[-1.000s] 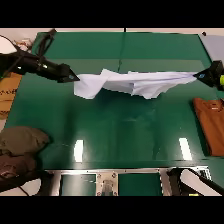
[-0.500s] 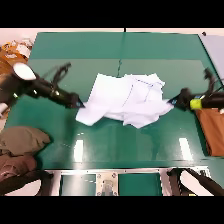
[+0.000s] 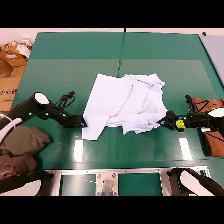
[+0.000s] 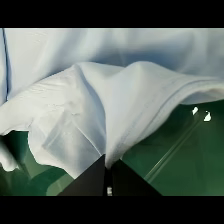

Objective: Fold the shirts.

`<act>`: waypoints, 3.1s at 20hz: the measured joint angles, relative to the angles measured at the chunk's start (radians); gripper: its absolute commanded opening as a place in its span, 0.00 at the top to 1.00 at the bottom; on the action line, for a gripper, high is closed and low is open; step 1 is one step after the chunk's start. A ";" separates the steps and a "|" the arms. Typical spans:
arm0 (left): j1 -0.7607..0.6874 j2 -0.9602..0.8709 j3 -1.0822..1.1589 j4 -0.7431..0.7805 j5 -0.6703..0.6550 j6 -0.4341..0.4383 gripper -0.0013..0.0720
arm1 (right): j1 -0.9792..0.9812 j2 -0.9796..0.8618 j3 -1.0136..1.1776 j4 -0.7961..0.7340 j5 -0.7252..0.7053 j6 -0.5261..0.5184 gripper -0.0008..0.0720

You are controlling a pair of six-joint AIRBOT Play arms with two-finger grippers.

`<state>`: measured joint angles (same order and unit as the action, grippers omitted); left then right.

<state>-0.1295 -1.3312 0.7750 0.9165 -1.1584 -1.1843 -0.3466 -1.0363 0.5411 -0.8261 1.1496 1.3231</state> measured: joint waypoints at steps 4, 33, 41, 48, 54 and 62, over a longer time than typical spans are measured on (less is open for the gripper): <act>0.001 -0.001 -0.064 -0.025 -0.011 -0.048 0.14 | 0.000 -0.001 -0.008 -0.001 -0.013 -0.018 0.97; -0.001 0.090 0.566 0.227 -0.233 -0.162 0.96 | -0.254 0.028 0.357 -0.001 0.135 0.076 0.97; -0.001 0.240 1.316 0.410 -0.211 -0.280 0.96 | -0.249 0.168 1.197 0.118 0.199 0.208 0.97; 0.000 0.527 1.410 0.674 -0.040 -0.364 0.96 | -0.248 0.256 1.540 -0.048 0.050 0.340 0.97; 0.000 0.528 1.218 0.712 -0.075 -0.369 0.96 | -0.248 0.265 1.350 -0.092 0.023 0.354 0.97; -0.001 0.132 0.941 0.501 -0.054 -0.327 0.96 | -0.183 0.062 0.744 0.011 -0.145 0.141 0.97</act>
<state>-0.1303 -1.1992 1.7157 1.4178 -1.2121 -1.5116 -0.5301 -0.9741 1.2850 -0.8146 1.0050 1.4643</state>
